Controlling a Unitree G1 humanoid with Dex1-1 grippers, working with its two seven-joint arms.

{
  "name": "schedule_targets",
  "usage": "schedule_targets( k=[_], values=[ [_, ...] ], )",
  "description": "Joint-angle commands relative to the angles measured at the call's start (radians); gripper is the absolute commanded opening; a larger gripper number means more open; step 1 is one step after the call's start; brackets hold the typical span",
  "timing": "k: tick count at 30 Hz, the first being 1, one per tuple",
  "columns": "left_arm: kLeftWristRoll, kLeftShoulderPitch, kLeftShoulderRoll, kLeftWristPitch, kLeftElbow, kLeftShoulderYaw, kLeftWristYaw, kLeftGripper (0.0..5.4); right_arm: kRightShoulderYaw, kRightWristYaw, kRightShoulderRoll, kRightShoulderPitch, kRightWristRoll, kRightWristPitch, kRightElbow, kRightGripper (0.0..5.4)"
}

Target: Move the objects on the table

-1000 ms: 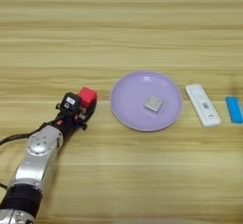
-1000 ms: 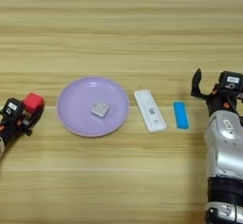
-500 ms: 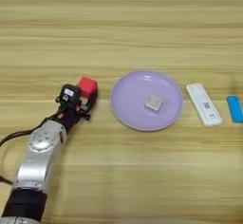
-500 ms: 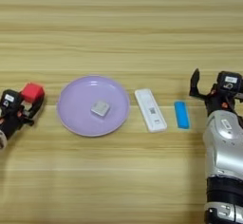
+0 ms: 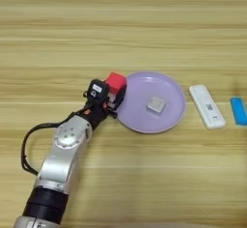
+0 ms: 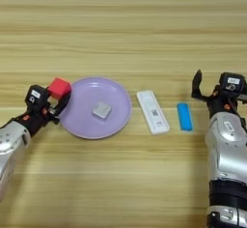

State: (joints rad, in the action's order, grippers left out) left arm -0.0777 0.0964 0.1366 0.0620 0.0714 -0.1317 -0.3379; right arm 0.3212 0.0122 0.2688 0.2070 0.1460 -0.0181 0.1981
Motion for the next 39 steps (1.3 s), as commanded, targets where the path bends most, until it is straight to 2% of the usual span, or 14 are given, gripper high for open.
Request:
schedule_targets(
  k=[1,5,17,18,26,34,39],
  values=[
    [0.038,0.0,0.007,0.022,0.027,-0.042,-0.015,2.29,-0.003,0.001,-0.003,-0.002,-0.001,-0.017,-0.011,5.4],
    [0.059,-0.003,0.012,0.029,0.048,-0.06,-0.015,2.29,-0.004,0.001,-0.004,-0.004,-0.001,-0.018,-0.014,5.4],
    [0.067,-0.007,0.019,0.026,0.058,-0.084,-0.044,2.29,-0.007,0.002,-0.006,-0.004,-0.003,-0.018,-0.014,5.4],
    [0.068,-0.007,0.019,0.025,0.055,-0.085,-0.045,2.58,-0.007,0.002,-0.006,-0.004,-0.003,-0.018,-0.014,5.4],
    [0.066,-0.009,0.018,0.014,0.051,-0.087,-0.046,3.32,-0.009,0.002,-0.007,-0.005,-0.003,-0.018,-0.014,5.4],
    [0.006,-0.012,-0.01,-0.043,0.016,-0.039,-0.047,4.07,-0.012,0.002,-0.009,-0.007,-0.004,-0.018,-0.017,5.4],
    [-0.076,0.004,-0.044,-0.119,-0.033,0.066,0.002,4.57,-0.015,0.002,-0.009,-0.01,-0.005,-0.017,-0.021,5.4]
  ],
)
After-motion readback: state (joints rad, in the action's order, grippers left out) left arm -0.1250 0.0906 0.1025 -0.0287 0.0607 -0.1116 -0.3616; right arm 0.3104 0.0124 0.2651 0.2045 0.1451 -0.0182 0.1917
